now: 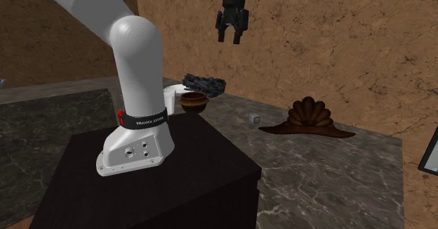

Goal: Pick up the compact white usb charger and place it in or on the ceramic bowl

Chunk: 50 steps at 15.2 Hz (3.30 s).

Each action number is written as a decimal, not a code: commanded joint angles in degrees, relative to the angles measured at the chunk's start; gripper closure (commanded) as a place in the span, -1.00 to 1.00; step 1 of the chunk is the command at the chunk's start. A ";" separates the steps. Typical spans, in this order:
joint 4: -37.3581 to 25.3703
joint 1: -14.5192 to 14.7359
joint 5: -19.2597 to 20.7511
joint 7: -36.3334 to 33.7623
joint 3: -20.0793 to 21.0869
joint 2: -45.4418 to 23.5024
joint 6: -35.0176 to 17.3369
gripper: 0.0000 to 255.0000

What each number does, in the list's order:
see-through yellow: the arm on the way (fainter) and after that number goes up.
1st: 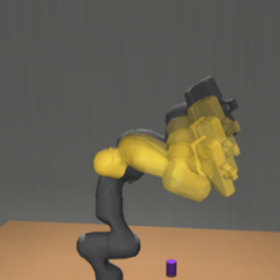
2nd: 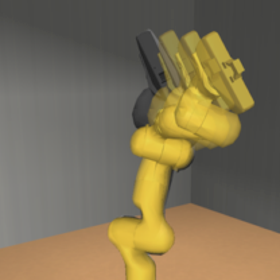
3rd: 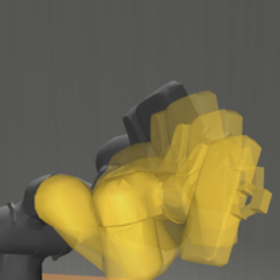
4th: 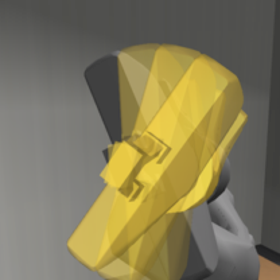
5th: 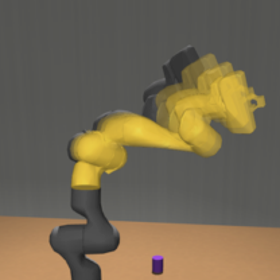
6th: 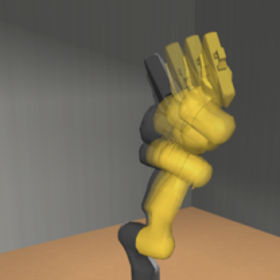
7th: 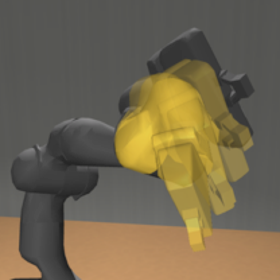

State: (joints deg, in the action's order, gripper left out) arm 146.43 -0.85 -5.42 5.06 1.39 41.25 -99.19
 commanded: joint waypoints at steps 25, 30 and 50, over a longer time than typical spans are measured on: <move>-6.31 0.40 2.94 -19.41 6.02 -56.40 -56.04 -1.00; -8.04 1.19 3.83 -20.46 5.22 -61.74 -59.81 -1.00; -8.69 1.59 4.19 -20.71 4.86 -64.76 -62.19 1.00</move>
State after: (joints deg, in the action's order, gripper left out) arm 137.74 0.74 -1.22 -15.66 6.25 -23.52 -161.38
